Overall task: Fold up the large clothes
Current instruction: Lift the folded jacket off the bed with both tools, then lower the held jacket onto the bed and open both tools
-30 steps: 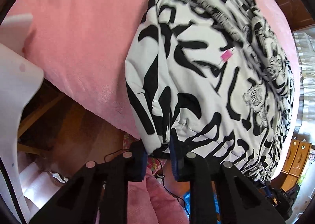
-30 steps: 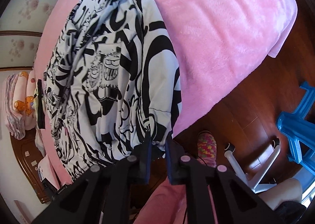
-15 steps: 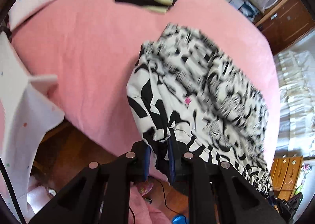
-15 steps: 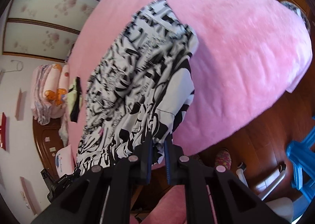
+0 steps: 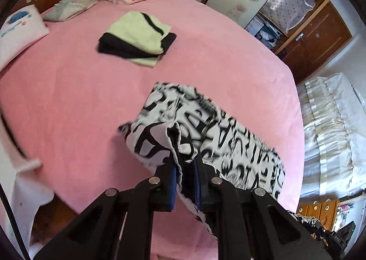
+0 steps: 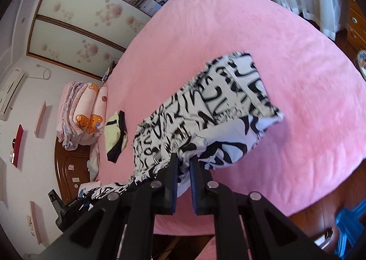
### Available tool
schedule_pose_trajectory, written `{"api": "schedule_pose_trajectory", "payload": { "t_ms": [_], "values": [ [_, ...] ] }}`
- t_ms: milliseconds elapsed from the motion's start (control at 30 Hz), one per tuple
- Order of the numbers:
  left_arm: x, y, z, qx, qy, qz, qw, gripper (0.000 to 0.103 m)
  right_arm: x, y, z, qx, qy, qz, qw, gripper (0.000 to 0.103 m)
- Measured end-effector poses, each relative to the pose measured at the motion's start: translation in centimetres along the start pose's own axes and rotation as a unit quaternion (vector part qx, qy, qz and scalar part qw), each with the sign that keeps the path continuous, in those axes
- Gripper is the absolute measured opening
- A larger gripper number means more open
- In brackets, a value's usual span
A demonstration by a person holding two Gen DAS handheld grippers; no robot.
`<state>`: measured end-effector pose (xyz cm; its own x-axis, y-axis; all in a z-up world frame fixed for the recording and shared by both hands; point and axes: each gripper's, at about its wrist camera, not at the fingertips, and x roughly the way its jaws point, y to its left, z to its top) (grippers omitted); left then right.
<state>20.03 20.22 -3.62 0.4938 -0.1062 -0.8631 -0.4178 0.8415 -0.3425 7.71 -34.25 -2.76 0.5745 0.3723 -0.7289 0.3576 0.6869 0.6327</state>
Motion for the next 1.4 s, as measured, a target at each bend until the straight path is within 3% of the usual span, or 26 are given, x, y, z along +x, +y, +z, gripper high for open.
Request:
{"api": "schedule_pose_trajectory", "payload": {
  "t_ms": [267, 433, 600, 767, 867, 1167, 1400],
  "values": [
    [8.0, -4.7, 8.8, 0.029, 0.019, -0.009, 0.9994, 0.010, 5.1, 2.8, 8.0, -0.004, -0.019, -0.024, 1.000, 0.007],
    [13.8, -5.7, 11.7, 0.039, 0.032, 0.005, 0.9987, 0.010, 9.6, 3.2, 12.2, -0.004, -0.035, -0.037, 0.999, 0.003],
    [20.3, -6.5, 12.4, 0.048, 0.035, 0.025, 0.9979, 0.010, 15.6, 1.1, 16.3, 0.010, -0.042, -0.039, 0.998, 0.003],
    [27.4, -6.2, 12.5, 0.038, 0.042, 0.049, 0.9972, 0.010, 22.0, -0.2, 18.2, -0.025, -0.025, -0.060, 0.998, 0.003],
    [30.8, -5.9, 12.6, 0.031, 0.050, 0.058, 0.9966, 0.010, 25.4, -2.1, 19.3, -0.004, -0.016, -0.059, 0.998, 0.003],
    [35.5, -6.0, 13.0, 0.032, 0.069, 0.082, 0.9937, 0.013, 30.6, -4.1, 20.7, -0.001, -0.005, -0.097, 0.995, 0.003],
    [35.5, -7.9, 13.8, 0.084, 0.062, 0.099, 0.9896, 0.033, 31.7, -2.6, 20.7, -0.026, 0.000, -0.147, 0.989, 0.007]
  ]
}}
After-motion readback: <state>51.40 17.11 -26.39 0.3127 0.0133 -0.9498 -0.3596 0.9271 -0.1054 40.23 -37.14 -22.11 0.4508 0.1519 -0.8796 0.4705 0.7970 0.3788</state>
